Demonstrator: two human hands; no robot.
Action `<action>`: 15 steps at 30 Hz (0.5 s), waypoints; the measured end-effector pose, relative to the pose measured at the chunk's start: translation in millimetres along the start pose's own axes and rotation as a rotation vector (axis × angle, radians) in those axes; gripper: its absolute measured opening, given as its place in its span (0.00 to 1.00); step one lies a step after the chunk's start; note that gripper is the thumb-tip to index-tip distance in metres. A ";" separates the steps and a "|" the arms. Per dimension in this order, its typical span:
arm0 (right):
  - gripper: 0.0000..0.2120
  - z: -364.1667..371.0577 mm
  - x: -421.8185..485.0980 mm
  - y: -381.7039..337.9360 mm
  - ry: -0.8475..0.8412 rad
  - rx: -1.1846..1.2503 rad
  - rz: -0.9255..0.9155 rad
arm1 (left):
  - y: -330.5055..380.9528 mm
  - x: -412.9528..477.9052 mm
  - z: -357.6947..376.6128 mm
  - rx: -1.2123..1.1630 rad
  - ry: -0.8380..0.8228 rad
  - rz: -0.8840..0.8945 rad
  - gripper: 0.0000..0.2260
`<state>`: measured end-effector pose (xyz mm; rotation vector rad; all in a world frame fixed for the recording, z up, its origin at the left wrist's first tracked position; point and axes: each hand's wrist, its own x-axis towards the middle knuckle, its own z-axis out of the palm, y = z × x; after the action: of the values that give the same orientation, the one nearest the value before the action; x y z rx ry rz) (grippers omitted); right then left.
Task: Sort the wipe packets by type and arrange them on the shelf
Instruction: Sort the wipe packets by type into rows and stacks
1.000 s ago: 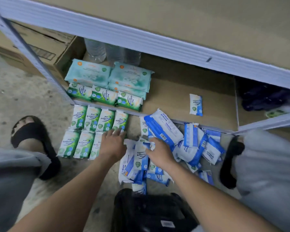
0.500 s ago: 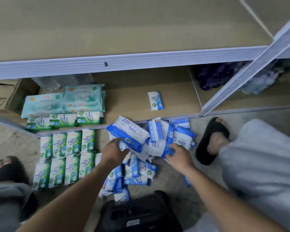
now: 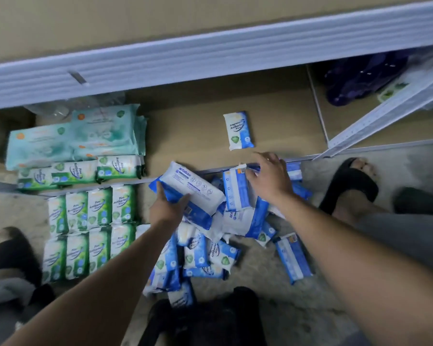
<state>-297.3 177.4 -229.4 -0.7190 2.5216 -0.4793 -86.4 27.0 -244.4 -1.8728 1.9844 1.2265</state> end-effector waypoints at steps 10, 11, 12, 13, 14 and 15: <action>0.24 38.4 132.7 -38.7 -0.099 -0.179 -0.129 | -1.6 30.8 19.9 -0.274 0.094 -0.079 0.43; 0.25 40.7 137.5 -38.7 -0.106 -0.164 -0.103 | -2.5 31.6 20.6 -0.279 0.104 -0.074 0.43; 0.24 44.6 142.4 -35.9 -0.100 -0.150 -0.090 | -3.5 32.3 21.1 -0.295 0.114 -0.062 0.42; 0.20 42.7 140.1 -35.4 -0.088 -0.169 -0.105 | -4.9 33.4 21.0 -0.321 0.125 -0.054 0.41; 0.15 42.8 138.6 -31.7 -0.065 -0.182 -0.121 | -6.8 34.9 20.3 -0.344 0.131 -0.051 0.40; 0.12 40.0 133.7 -28.1 -0.012 -0.190 -0.114 | -8.8 36.3 18.9 -0.364 0.132 -0.051 0.39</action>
<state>-365.5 71.5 -295.8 -0.9376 2.5475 -0.2748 -94.0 12.2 -282.8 -2.2057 1.8593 1.5742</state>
